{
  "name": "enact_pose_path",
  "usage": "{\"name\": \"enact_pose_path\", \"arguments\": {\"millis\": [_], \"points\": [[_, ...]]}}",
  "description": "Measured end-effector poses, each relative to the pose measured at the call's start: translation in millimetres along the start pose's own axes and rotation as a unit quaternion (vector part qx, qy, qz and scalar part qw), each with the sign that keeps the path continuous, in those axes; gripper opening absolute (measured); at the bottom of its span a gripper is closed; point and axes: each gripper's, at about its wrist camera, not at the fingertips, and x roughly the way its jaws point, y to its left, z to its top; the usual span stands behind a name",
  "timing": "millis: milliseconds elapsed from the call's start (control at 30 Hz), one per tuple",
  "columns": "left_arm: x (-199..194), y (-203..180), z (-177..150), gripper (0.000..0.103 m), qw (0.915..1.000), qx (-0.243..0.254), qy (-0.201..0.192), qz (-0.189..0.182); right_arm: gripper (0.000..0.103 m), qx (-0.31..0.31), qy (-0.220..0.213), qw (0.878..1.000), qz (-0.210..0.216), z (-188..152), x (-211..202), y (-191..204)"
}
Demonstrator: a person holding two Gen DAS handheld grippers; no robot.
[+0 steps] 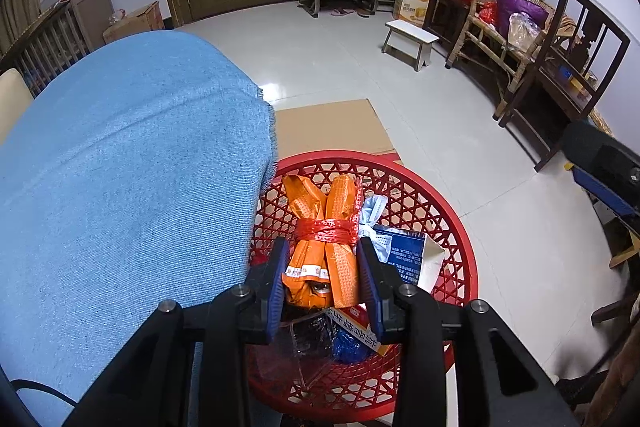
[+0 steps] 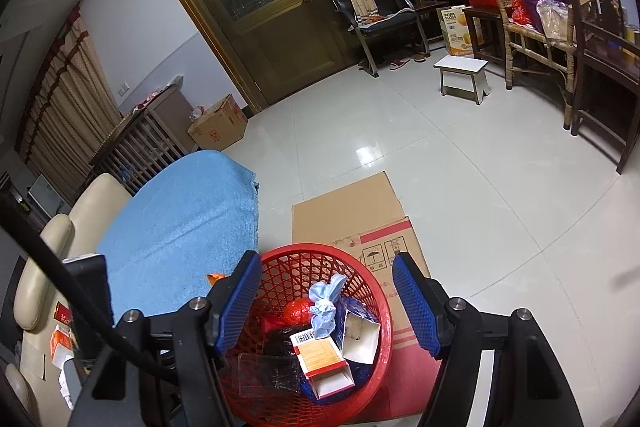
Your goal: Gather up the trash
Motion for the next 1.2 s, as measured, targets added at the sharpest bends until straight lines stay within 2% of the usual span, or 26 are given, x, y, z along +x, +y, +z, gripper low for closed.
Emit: {"name": "enact_pose_path", "arguments": {"millis": [67,133,500,800,967,1100,1200], "points": [[1.5,0.8,1.6,0.066,1.0,-0.004,0.001,0.004,0.072,-0.001,-0.001,1.0,0.001,0.9,-0.7,0.8],[-1.5,3.9,2.5,0.072,0.9998,-0.014,-0.008,0.007,0.072,-0.002,-0.003,1.0,0.001,1.7,-1.9,2.0],[-25.5,19.0,2.0,0.072,0.9991,-0.028,-0.031,-0.002,0.072,-0.009,-0.002,1.0,-0.003,-2.0,-5.9,10.1],[-72.9,49.3,-16.9,0.077,0.996,-0.051,-0.073,0.0,0.073,-0.03,-0.002,0.999,-0.014,-15.4,-19.5,32.8],[-98.6,73.7,-43.0,0.078,0.9941,-0.066,-0.086,0.007,0.081,-0.047,0.004,0.998,-0.039,-41.1,-20.6,50.3],[-113.7,93.9,-65.9,0.079,0.9913,-0.086,-0.095,0.031,0.081,-0.061,0.03,0.996,-0.057,-66.3,-10.2,63.6],[-121.4,108.0,-79.2,0.082,0.9896,-0.097,-0.1,0.034,0.081,-0.07,0.04,0.995,-0.062,-87.4,-0.6,74.4]]}}
